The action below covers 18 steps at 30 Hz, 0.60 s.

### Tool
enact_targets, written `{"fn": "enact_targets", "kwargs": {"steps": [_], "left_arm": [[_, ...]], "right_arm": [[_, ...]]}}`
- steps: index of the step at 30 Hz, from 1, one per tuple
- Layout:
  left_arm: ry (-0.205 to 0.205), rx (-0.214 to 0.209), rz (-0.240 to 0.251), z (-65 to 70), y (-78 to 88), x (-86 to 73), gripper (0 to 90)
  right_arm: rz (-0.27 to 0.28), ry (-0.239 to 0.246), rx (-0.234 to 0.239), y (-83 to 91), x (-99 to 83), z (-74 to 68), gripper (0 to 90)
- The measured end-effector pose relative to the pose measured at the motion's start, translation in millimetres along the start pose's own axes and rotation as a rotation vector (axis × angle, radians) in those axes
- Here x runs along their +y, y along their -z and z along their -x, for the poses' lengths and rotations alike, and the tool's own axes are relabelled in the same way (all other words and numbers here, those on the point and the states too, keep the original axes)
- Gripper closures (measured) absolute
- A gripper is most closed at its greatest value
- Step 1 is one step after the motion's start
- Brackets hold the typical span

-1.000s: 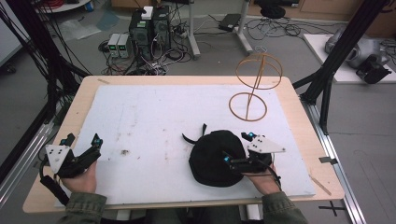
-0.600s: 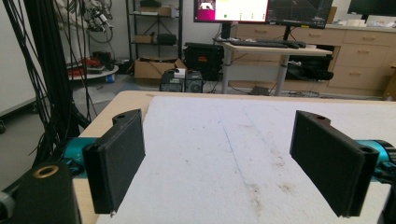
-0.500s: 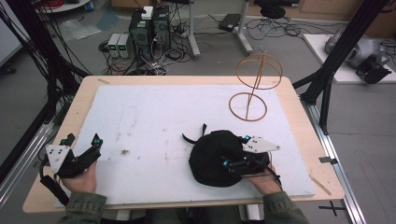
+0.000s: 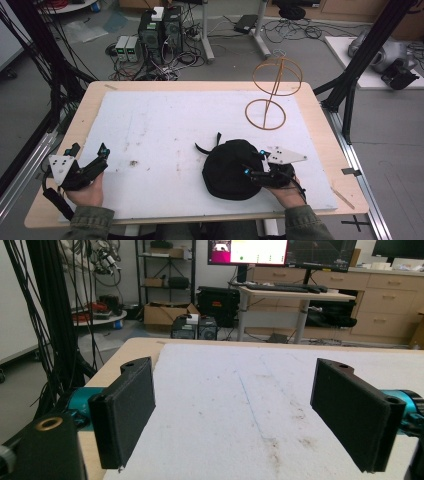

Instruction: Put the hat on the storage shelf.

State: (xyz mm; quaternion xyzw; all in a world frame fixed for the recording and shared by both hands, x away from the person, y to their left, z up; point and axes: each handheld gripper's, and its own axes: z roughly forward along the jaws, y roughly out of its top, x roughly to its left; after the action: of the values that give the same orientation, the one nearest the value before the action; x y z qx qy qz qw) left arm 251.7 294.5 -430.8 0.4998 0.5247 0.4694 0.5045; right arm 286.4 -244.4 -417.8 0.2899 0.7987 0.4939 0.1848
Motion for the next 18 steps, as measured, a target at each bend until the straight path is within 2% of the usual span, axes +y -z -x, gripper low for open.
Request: {"fn": "enact_targets", "kwargs": {"steps": [1, 4, 5, 8, 18], "left_arm": [[0.000, 0.000, 0.000, 0.2, 0.1, 0.1, 18.2], [0.002, 0.000, -0.002, 0.3, -0.4, -0.2, 18.2], [0.002, 0.000, -0.002, 0.3, -0.5, -0.3, 18.1], [0.003, 0.001, 0.000, 0.0, -0.2, -0.1, 18.0], [0.004, 0.004, -0.002, -0.3, -0.6, -0.3, 17.8]], "right_arm": [[-0.002, -0.005, 0.005, 0.1, 0.1, -0.1, 42.2], [-0.013, 0.033, 0.024, 0.2, 0.9, -2.1, 59.4], [-0.023, 0.053, 0.026, -0.8, 1.6, -3.6, 71.1], [-0.054, 0.040, 0.036, -2.3, 2.6, -3.3, 83.3], [-0.022, 0.002, 0.041, -1.1, 0.1, 0.7, 85.6]]}}
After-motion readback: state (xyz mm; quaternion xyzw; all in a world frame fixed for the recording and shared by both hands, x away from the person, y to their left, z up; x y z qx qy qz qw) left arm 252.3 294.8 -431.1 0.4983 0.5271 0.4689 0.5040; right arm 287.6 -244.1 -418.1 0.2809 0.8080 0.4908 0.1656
